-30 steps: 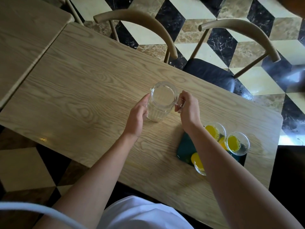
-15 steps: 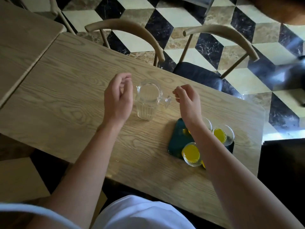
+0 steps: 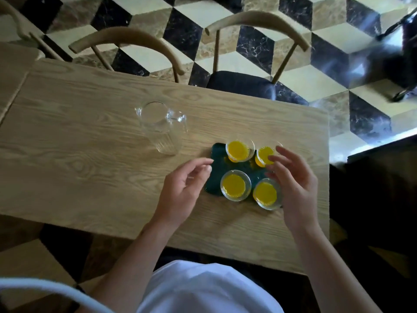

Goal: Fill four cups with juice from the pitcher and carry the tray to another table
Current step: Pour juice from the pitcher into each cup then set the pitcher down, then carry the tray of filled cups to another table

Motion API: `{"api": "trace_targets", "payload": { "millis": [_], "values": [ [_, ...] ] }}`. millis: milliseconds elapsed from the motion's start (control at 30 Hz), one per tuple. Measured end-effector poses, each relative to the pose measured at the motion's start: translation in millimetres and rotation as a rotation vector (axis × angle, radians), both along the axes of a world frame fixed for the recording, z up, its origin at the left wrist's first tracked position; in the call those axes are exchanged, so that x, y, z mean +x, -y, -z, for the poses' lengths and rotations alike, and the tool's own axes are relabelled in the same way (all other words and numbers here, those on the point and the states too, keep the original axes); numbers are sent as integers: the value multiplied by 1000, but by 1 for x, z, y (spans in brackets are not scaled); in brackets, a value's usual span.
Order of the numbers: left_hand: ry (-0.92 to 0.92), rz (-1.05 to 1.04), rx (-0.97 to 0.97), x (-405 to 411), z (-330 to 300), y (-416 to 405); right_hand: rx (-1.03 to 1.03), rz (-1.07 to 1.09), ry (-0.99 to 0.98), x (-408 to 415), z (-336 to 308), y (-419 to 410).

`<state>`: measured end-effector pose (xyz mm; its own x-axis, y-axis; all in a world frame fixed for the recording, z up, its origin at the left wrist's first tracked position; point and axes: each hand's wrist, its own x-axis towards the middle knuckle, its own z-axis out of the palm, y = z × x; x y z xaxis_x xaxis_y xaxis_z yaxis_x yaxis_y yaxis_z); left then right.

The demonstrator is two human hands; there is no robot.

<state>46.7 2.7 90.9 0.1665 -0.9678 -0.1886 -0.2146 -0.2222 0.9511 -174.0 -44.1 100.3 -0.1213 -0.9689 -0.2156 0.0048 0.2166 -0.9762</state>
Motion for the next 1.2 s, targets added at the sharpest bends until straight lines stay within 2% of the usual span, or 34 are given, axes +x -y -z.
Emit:
{"api": "trace_targets", "payload": {
  "millis": [233,433,600,700,1000,1200],
  "values": [
    [-6,-18,306,-14,73,-24,169,165,-54,-64,44,-46],
    [59,-82,514,-20,118,-5,364,301,-121,-99,106,-44],
    [189,-146,560,-30,146,32,500,263,-225,-116,150,-26],
    [224,-211,590,-33,160,49,577,209,-210,-119,164,-14],
    [204,-228,592,-36,174,85,580,161,-178,-118,173,25],
    [83,-196,619,-35,179,91,602,164,-73,-114,177,38]
  ]
}}
